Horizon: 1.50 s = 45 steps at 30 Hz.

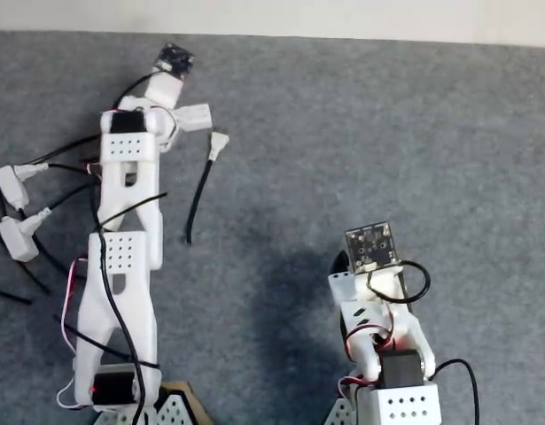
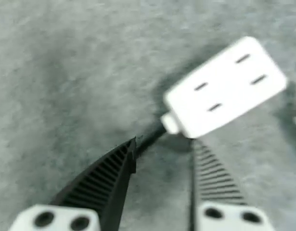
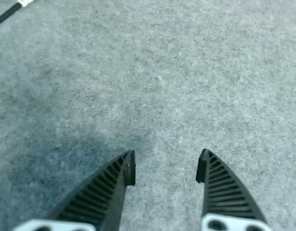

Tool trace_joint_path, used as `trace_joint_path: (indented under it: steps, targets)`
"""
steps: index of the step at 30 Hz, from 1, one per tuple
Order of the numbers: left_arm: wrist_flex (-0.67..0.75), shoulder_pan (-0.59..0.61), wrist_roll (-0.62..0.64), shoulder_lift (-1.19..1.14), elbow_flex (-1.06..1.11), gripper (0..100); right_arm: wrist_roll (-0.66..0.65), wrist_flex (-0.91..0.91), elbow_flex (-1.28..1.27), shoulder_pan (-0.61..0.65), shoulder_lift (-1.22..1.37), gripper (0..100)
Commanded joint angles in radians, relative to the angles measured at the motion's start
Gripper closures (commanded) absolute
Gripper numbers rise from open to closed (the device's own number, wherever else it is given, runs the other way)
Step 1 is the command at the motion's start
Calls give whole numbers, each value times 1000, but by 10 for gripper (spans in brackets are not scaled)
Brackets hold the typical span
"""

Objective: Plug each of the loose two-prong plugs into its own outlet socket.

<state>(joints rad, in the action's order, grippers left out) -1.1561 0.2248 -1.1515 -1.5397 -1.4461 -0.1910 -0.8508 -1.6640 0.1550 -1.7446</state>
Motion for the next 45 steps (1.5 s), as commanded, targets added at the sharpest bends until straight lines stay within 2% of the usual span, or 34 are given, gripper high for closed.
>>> trace_joint_path:
  steps: [1,11,17,20,22,25,27,31,34,37,41,45]
  targets:
    - [-34,27,-14,-22,15,982,-8,12,-90,13,-15,792]
    - [-244,-10,-8,-10,-10,996,-8,12,-90,13,-15,792]
    - [-488,-65,68,44,-226,996,-8,12,-90,13,-15,792]
    - [-597,-107,77,120,-211,996,-8,12,-90,13,-15,792]
    - [-615,-116,109,170,-205,996,-8,12,-90,13,-15,792]
    - [-537,-107,226,194,-211,992,-8,12,-90,13,-15,792]
    - [-434,-71,311,193,-206,940,-8,12,-90,13,-15,792]
    - [-209,45,511,170,-208,815,-8,12,-90,13,-15,792]
    - [-46,140,595,154,-206,808,-8,12,-90,13,-15,792]
    - [64,203,608,125,-205,808,-8,12,-90,13,-15,792]
    - [107,222,595,56,-205,806,-8,12,-90,16,-15,792]
    - [60,185,442,-38,-205,806,-8,12,-90,18,-15,792]
